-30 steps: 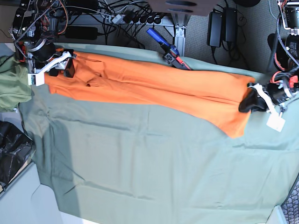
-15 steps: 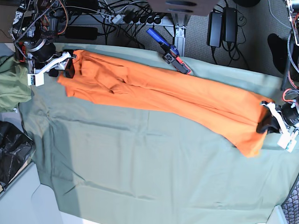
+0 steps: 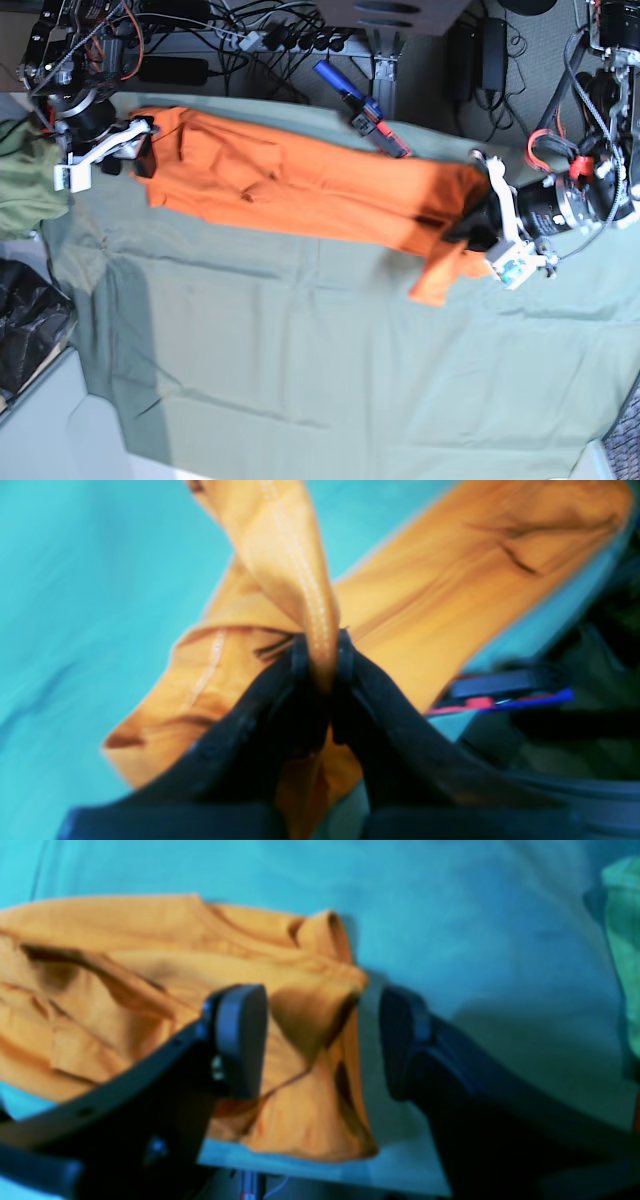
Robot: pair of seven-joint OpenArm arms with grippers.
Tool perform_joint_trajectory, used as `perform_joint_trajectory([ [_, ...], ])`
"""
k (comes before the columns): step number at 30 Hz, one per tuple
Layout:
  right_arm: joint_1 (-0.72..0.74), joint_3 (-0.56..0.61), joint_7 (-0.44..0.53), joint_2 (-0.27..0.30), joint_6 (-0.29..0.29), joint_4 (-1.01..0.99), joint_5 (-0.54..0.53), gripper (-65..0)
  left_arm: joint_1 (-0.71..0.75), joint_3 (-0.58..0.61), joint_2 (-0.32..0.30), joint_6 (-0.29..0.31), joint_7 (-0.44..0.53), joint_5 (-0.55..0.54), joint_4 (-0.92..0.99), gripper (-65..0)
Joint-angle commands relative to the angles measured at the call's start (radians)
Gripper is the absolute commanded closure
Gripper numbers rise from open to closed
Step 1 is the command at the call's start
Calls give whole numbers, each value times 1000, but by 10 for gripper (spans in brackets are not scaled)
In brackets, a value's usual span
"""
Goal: Fold the T-shirt properly
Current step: 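Fold the held hem end over the strip toward the collar with the left gripper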
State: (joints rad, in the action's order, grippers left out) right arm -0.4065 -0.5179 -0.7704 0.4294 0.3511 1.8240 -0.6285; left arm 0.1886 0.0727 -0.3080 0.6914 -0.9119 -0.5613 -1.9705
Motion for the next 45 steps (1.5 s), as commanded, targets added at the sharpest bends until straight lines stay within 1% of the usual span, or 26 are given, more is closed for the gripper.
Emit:
perform_joint_trajectory([
  [1, 1, -11, 19, 16, 64, 14, -2, -360, -3, 24, 5, -1, 17, 20, -15, 0],
  [3, 2, -11, 19, 16, 64, 14, 3, -360, -2, 71, 33, -48, 18, 79, -15, 0],
  [5, 2, -11, 27, 16, 64, 14, 3, -360, -2, 99, 66, -75, 26, 114, -14, 0],
  [9, 1, -11, 37, 15, 64, 14, 3, -360, 0, 119, 135, -79, 41, 161, -3, 0],
  [11, 2, -11, 37, 16, 64, 14, 3, -360, 0, 119, 173, -84, 44, 161, 7, 0],
  [13, 2, -11, 37, 15, 64, 14, 3, -360, 0, 119, 205, -105, 48, 163, 17, 0],
  [16, 2, -11, 37, 15, 64, 14, 3, -360, 0, 119, 245, -108, 55, 173, 41, 0],
  [19, 2, -11, 37, 15, 64, 14, 3, -360, 0, 119, 272, -108, 79, 200, 67, 0],
  [23, 2, -11, 40, 15, 64, 14, 0, -360, 0, 119, 309, -108, 81, 199, 72, 0],
  [28, 1, -11, 40, 16, 64, 14, 0, -360, 0, 138, 325, -108, 85, 200, 72, 0],
  [29, 2, -11, 40, 16, 64, 14, 0, -360, 0, 147, 325, -108, 85, 200, 72, -18],
  [32, 2, -11, 41, 16, 64, 14, 0, -360, 1, 175, 325, -108, 100, 211, 72, -181],
  [33, 2, -11, 42, 16, 64, 14, 0, -360, 0, 187, 325, -108, 103, 220, 72, -223],
  [34, 2, -11, 41, 16, 64, 14, 0, -360, 0, 200, 325, -108, 108, 229, 72, -250],
  [35, 2, -11, 41, 16, 64, 14, 0, -360, 0, 216, 325, -108, 113, 238, 72, -261],
  [39, 2, -11, 42, 15, 64, 14, 0, -360, 0, 300, 325, -108, 158, 304, 72, -261],
  [41, 2, -11, 45, 16, 64, 14, 0, -360, 0, 343, 325, -110, 183, 320, 72, -261],
  [45, 2, -11, 48, 15, 64, 14, 0, -360, -1, 414, 333, -150, 198, 320, 68, -260],
])
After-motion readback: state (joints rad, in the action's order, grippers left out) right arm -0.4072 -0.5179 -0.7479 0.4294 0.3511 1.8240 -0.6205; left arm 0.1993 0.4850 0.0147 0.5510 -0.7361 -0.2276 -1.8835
